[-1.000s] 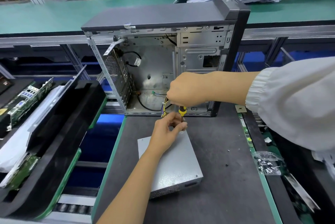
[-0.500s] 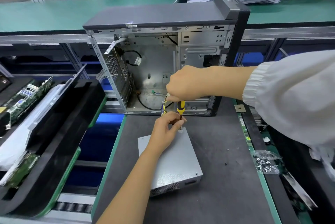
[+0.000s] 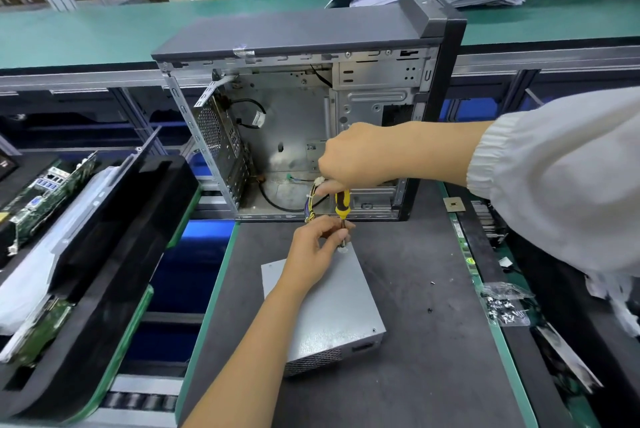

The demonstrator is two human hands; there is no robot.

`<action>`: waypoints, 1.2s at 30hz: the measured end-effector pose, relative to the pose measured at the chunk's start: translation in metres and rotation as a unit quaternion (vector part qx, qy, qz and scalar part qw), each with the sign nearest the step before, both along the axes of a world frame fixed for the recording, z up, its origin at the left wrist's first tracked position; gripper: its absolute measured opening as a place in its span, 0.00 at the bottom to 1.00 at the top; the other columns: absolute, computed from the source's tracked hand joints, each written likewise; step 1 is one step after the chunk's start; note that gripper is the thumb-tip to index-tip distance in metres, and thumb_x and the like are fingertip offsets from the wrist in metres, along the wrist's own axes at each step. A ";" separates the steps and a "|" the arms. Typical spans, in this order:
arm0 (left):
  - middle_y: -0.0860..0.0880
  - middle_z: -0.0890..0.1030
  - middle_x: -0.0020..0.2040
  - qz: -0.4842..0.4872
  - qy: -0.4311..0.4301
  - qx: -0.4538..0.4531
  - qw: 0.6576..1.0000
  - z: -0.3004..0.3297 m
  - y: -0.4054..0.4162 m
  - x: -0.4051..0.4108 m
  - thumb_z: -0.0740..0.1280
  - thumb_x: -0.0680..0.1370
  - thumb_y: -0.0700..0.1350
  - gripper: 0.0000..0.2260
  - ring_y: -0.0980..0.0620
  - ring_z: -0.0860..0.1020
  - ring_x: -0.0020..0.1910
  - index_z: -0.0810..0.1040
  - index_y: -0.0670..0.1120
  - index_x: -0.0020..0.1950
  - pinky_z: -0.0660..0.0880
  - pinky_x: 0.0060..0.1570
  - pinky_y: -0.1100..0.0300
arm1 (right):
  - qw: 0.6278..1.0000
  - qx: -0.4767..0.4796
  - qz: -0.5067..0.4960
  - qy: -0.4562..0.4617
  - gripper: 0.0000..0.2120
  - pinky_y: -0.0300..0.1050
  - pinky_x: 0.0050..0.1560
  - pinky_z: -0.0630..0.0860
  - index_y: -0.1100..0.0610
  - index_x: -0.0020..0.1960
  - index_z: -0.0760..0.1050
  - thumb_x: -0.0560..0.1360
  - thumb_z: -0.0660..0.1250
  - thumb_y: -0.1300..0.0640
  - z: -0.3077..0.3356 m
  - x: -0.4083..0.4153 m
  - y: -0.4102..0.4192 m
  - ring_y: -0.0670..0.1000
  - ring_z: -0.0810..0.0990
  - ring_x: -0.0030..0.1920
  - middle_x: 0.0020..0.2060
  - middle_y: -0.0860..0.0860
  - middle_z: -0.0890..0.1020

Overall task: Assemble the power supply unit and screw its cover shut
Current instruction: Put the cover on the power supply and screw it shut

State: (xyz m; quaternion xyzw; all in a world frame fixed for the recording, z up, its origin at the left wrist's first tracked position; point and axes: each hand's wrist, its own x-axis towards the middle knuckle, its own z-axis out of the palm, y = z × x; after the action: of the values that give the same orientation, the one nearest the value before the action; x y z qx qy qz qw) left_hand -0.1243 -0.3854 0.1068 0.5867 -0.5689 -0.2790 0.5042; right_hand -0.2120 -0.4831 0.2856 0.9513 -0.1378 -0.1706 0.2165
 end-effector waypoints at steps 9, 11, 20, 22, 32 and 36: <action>0.47 0.84 0.38 0.023 0.031 0.011 0.999 -0.004 -0.002 0.002 0.68 0.78 0.35 0.04 0.50 0.83 0.42 0.77 0.41 0.43 0.77 0.50 0.56 | 0.995 0.083 0.044 0.030 0.10 0.41 0.30 0.62 0.56 0.57 0.71 0.76 0.65 0.57 0.004 -0.002 0.002 0.49 0.70 0.38 0.52 0.54 0.73; 0.45 0.84 0.40 0.014 0.034 0.009 0.999 -0.005 -0.002 0.001 0.67 0.78 0.34 0.03 0.54 0.83 0.42 0.78 0.38 0.45 0.78 0.51 0.58 | 0.997 0.059 0.049 0.022 0.06 0.44 0.33 0.68 0.57 0.53 0.72 0.77 0.64 0.58 0.002 -0.004 0.001 0.53 0.75 0.41 0.46 0.54 0.75; 0.48 0.85 0.40 0.001 0.050 0.016 0.999 -0.005 -0.002 -0.002 0.70 0.77 0.41 0.04 0.50 0.83 0.43 0.75 0.47 0.47 0.78 0.49 0.60 | 0.994 -0.066 -0.004 -0.083 0.28 0.41 0.26 0.55 0.58 0.30 0.59 0.80 0.45 0.39 -0.010 -0.004 0.008 0.50 0.62 0.25 0.27 0.51 0.63; 0.48 0.85 0.39 -0.004 0.045 0.006 0.999 -0.005 -0.002 -0.001 0.67 0.79 0.38 0.03 0.50 0.83 0.42 0.74 0.42 0.47 0.77 0.48 0.62 | 0.994 -0.082 0.015 -0.071 0.29 0.42 0.26 0.57 0.60 0.34 0.64 0.79 0.48 0.38 -0.013 -0.001 0.010 0.52 0.66 0.27 0.30 0.51 0.66; 0.51 0.85 0.44 -0.011 0.043 0.024 0.999 -0.005 0.002 -0.002 0.62 0.81 0.34 0.07 0.58 0.83 0.45 0.78 0.39 0.46 0.76 0.49 0.67 | 0.996 -0.039 0.077 -0.028 0.18 0.45 0.31 0.67 0.59 0.40 0.67 0.81 0.55 0.46 -0.007 -0.008 0.007 0.55 0.71 0.31 0.31 0.52 0.69; 0.51 0.82 0.43 -0.006 -0.025 0.000 1.000 -0.002 0.001 -0.002 0.65 0.80 0.35 0.06 0.58 0.79 0.42 0.79 0.39 0.45 0.75 0.47 0.66 | 0.995 -0.068 0.008 -0.066 0.24 0.44 0.31 0.63 0.56 0.34 0.60 0.81 0.47 0.40 -0.011 -0.007 0.005 0.53 0.67 0.30 0.28 0.50 0.63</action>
State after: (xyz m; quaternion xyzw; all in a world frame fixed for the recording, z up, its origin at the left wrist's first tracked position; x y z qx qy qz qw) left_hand -0.1265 -0.3841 0.1052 0.5903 -0.5847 -0.2674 0.4880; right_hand -0.2190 -0.4782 0.2743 0.9445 -0.1561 -0.0956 0.2726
